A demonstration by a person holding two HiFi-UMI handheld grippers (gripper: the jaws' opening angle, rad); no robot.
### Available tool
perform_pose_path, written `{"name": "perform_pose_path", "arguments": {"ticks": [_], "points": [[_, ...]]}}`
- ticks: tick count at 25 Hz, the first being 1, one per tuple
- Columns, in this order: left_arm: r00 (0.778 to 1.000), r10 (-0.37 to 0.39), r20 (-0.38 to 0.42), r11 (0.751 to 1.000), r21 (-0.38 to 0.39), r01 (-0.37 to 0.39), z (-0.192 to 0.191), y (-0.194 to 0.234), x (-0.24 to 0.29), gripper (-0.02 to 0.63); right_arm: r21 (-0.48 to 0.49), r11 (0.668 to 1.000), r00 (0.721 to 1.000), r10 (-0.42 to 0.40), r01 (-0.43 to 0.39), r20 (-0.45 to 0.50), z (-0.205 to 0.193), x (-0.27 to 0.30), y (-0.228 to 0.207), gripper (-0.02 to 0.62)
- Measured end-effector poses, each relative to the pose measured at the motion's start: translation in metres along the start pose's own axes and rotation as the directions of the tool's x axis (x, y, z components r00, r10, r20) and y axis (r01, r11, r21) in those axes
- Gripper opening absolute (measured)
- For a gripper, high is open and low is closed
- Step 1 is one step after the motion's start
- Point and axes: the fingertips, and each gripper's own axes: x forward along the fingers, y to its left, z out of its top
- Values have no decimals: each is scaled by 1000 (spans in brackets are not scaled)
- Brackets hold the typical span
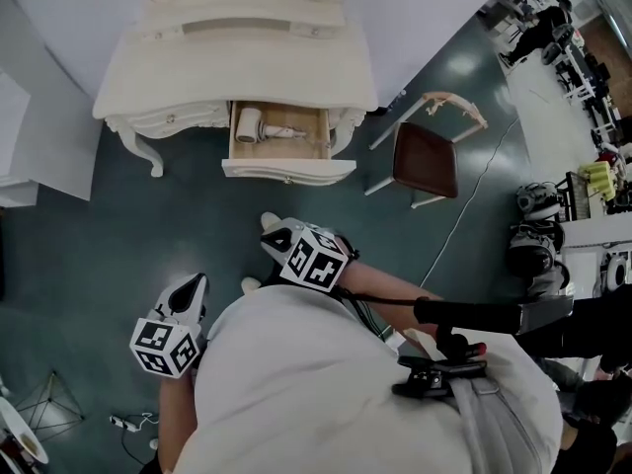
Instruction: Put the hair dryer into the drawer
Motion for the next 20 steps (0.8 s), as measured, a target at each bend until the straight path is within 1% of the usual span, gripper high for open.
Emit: {"name": "perform_pose_path", "arguments": {"ticks": [6,12,16,20], "points": [[1000,-1,-7,1000,-4,1,5,1,8,3,-2,1000,1000,2,-2,4,-1,0,-10,0],[1000,5,-20,1000,-12,-5,9,7,23,3,4,1000,1000,2,-2,4,-6,3,-30,0],[1000,10,-30,1000,-18,-10,20,13,37,3,10,1000,1000,3,-3,-8,-10,4,-53,0],[999,10,-42,1000,-16,-11,36,26,56,3,16,1000,1000,-7,7,-19,-13,9,-87,0]]}}
